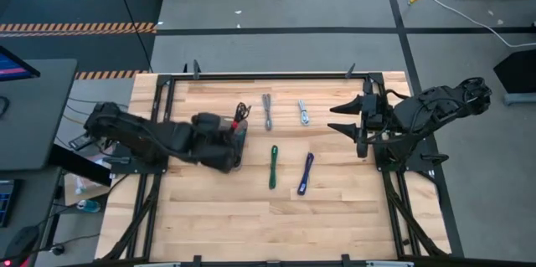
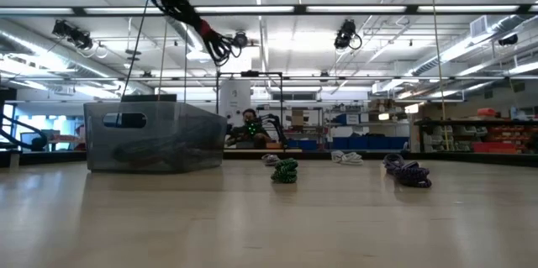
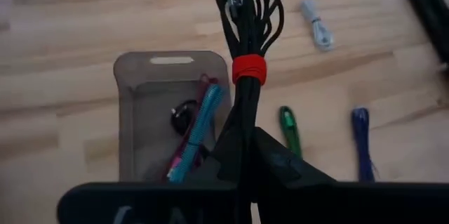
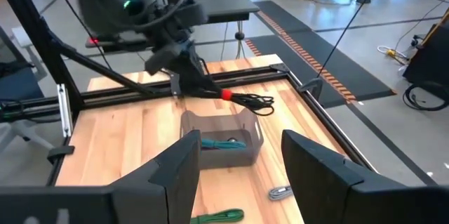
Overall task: Pick and place USB-C Cables
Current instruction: Put the black USB cable into the black bin
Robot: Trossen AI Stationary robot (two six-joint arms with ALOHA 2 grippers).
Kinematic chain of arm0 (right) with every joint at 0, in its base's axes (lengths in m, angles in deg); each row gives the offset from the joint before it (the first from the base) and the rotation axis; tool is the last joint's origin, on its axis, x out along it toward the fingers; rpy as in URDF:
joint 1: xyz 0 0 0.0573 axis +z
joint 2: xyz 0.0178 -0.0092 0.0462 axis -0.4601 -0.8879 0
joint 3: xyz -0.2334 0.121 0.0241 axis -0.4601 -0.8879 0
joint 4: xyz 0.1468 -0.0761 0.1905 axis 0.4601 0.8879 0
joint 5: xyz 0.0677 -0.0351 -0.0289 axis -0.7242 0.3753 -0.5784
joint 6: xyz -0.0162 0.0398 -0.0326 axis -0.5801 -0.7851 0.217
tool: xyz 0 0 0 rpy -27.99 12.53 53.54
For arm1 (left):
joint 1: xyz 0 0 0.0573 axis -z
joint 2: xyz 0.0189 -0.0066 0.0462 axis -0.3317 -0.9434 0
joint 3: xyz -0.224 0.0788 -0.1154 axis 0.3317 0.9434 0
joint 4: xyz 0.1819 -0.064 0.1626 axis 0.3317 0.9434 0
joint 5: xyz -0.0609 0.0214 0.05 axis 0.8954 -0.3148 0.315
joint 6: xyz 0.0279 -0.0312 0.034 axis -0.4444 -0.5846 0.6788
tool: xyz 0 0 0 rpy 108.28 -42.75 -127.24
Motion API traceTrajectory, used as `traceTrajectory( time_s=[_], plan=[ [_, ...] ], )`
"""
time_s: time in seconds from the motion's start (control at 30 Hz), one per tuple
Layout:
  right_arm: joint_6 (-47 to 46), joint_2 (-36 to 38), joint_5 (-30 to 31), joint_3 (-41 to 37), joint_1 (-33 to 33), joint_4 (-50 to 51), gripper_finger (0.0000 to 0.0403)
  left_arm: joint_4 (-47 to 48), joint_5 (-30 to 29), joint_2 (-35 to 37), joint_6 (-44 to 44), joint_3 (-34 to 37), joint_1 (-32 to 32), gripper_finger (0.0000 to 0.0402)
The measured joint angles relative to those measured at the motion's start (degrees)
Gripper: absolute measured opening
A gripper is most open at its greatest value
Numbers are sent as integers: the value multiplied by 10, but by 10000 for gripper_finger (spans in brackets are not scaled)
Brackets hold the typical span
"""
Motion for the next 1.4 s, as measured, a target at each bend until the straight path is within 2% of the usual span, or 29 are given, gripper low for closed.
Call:
traceTrajectory(
  time_s=[0.1, 0.23, 0.53, 0.73, 1.1, 1.4],
  plan=[
    [0, 0, -2, 0, 0, 1, 205, 43, -4, -22, -78, 0, 27, 17],
    [3, 0, -10, 0, 0, 2, 205, 87, 41, -64, -160, 0, 47, 17],
    [0, 0, -30, 0, 0, 3, 205, 80, 53, -112, -208, 1, 57, 17],
    [-2, 0, -60, 0, 0, 3, 205, 110, 56, -147, -205, 1, 44, 17],
    [-2, 0, -65, 0, 0, 2, 204, 74, 82, -181, -109, 1, 7, 17],
    [-3, 0, -65, 0, 0, 0, 202, -59, 113, -184, -57, 80, -15, 17]
  ],
)
